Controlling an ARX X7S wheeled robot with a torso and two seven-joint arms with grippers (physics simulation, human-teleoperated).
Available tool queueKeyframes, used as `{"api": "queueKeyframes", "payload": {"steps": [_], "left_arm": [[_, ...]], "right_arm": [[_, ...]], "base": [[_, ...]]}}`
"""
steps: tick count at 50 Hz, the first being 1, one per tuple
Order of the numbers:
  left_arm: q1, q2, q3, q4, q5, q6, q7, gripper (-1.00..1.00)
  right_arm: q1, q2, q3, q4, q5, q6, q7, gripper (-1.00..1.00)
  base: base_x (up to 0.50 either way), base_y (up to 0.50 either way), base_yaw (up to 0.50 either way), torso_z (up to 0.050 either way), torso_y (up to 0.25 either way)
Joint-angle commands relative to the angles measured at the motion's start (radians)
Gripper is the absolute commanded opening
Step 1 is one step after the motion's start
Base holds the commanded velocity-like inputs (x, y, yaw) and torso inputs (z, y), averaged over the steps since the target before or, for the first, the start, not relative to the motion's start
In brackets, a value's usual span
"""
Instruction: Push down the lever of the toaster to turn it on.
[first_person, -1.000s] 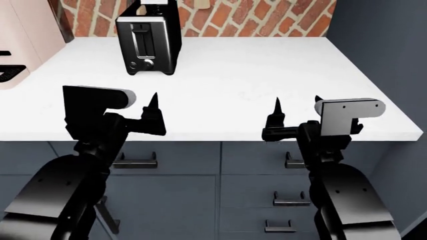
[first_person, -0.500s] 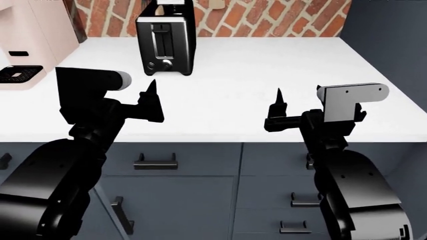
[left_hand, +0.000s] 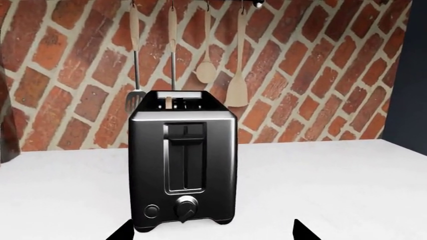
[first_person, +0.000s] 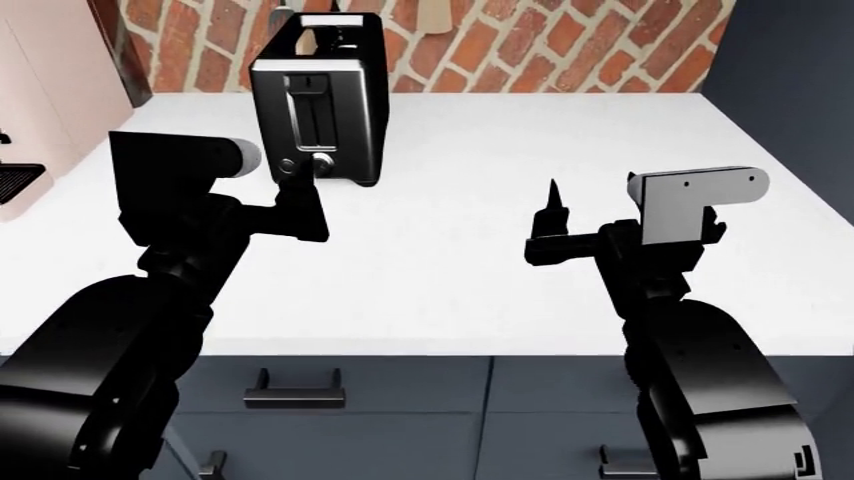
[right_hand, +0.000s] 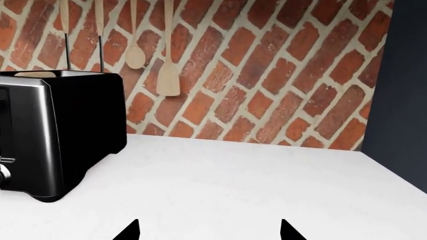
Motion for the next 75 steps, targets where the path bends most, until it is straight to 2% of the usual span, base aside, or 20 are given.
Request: {"api": "queueKeyframes", "payload": {"steps": [1,24,32,36,40,44,45,54,75], "left_arm": [[0.0,-0.003,0.002,-0.008,-0.006,0.009,-0.002,1.0],[-0.003,-0.007,0.022,-0.014,-0.015,0.012,-0.011,1.0],[0.003,-0.008,0.025,0.014,-0.024,-0.008,-0.021,1.0],[-0.001,-0.008,0.017,0.062,-0.035,-0.048,-0.04,1.0],[-0.071,-0.006,0.007,0.13,-0.062,-0.16,-0.071,1.0],[-0.112,-0.013,0.018,0.135,-0.066,-0.203,-0.082,1.0],[-0.121,-0.015,0.022,0.127,-0.065,-0.206,-0.083,-1.0],[-0.155,-0.026,0.051,0.047,-0.045,-0.169,-0.077,-1.0],[-0.23,-0.043,0.128,-0.266,0.046,0.046,-0.053,-1.0]], "right_arm": [[-0.001,0.001,-0.009,0.009,0.005,-0.005,0.001,1.0],[-0.014,0.009,-0.006,0.015,0.021,-0.018,0.007,1.0],[-0.02,0.011,-0.006,0.033,0.023,-0.038,0.006,1.0],[-0.019,0.012,-0.009,0.04,0.025,-0.041,0.006,1.0],[-0.021,0.009,-0.01,0.054,0.029,-0.055,0.003,1.0],[-0.026,0.01,-0.006,0.057,0.033,-0.063,0.002,1.0],[-0.028,0.01,-0.005,0.057,0.035,-0.064,0.002,1.0],[-0.037,0.013,-0.002,0.057,0.042,-0.072,0.004,1.0],[-0.036,0.016,-0.015,0.084,0.043,-0.088,0.01,1.0]], "base": [[0.38,0.0,0.0,0.0,0.0],[0.38,0.0,0.0,0.0,0.001],[0.0,0.0,0.0,0.0,0.0],[0.0,0.0,0.0,0.0,0.0],[0.0,0.0,0.0,0.0,0.0],[0.0,0.0,0.0,0.0,0.0],[0.0,0.0,0.0,0.0,0.0],[0.0,0.0,0.0,0.0,0.0],[0.0,0.0,0.0,0.0,0.0]]}}
